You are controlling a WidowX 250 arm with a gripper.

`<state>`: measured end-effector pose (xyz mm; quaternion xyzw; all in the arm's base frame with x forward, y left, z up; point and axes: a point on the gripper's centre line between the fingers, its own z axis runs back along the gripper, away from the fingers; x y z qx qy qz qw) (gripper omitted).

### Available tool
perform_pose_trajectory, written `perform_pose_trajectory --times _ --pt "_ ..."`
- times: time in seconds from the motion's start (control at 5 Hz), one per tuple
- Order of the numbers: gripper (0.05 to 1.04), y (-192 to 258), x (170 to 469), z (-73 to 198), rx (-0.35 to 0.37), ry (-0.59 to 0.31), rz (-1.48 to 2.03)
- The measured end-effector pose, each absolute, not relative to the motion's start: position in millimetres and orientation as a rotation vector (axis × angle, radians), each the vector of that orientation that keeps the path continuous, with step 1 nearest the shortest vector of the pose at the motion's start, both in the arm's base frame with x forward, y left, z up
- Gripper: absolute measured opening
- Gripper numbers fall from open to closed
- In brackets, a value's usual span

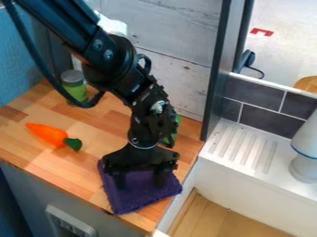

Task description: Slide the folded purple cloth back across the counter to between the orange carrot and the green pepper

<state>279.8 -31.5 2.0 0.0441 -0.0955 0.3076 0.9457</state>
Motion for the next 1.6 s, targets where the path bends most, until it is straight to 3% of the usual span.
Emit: perform_pose_trajectory --times 1.6 --pt "1.000 53.2 336.1 -9.0 0.134 -0.203 0.786"
